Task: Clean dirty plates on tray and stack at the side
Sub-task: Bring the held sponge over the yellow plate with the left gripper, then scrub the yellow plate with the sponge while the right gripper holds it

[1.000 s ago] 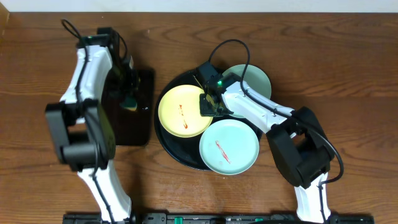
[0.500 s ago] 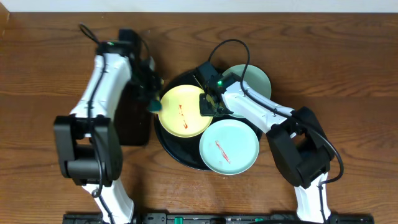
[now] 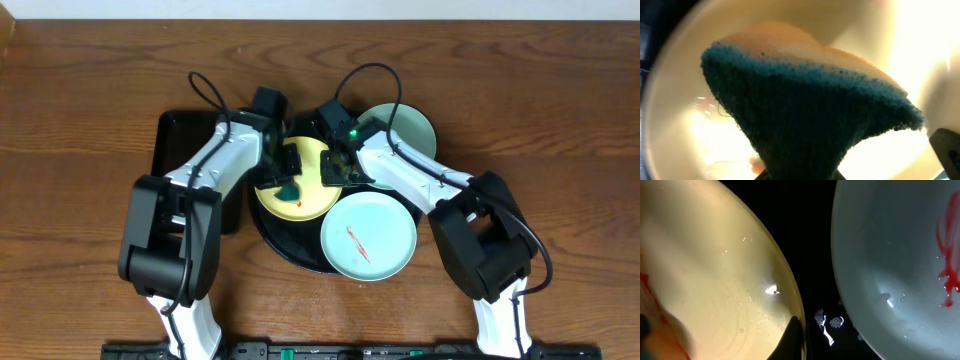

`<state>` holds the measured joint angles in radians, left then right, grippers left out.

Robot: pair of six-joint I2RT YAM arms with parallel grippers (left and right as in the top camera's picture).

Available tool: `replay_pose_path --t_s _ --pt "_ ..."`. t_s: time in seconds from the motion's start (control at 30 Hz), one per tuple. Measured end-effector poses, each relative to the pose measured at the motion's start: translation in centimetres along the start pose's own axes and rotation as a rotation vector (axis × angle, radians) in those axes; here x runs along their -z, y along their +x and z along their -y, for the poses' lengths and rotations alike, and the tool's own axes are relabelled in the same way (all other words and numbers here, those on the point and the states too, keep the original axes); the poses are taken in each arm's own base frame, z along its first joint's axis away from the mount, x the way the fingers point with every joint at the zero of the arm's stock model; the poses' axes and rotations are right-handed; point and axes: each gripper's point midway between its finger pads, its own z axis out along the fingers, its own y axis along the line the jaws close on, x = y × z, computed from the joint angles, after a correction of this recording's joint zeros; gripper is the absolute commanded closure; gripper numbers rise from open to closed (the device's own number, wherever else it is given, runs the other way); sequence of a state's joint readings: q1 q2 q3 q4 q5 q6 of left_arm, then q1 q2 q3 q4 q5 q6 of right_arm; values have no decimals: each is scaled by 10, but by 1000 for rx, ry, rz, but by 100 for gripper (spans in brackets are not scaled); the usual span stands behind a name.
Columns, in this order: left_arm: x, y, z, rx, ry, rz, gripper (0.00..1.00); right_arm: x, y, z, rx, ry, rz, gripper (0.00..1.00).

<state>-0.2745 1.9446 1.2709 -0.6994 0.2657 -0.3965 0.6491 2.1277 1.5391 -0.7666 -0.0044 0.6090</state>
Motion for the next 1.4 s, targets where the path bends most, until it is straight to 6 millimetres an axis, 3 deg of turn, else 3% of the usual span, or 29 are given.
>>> replay_pose_path --t_s 0.3,0.43,0.57,0.77,0.87,1.23,1.4 --pt "-8 19 24 -38 -10 -20 92 0 0 0 0 0 0 99" --pt "-8 14 22 -9 -23 5 92 0 0 0 0 -1 0 99" --pt "-5 -9 15 28 -47 98 92 0 0 0 0 -1 -1 99" --pt "12 -78 -4 94 -76 372 92 0 0 0 0 -2 -2 99" --pt "22 -99 -10 118 -81 459 92 0 0 -1 0 -3 -2 99" --pt "11 -83 -11 37 -59 340 92 -1 4 0 -2 -45 -49 99" --pt "10 -57 -4 -45 31 191 92 -1 4 8 -4 -71 -84 99"
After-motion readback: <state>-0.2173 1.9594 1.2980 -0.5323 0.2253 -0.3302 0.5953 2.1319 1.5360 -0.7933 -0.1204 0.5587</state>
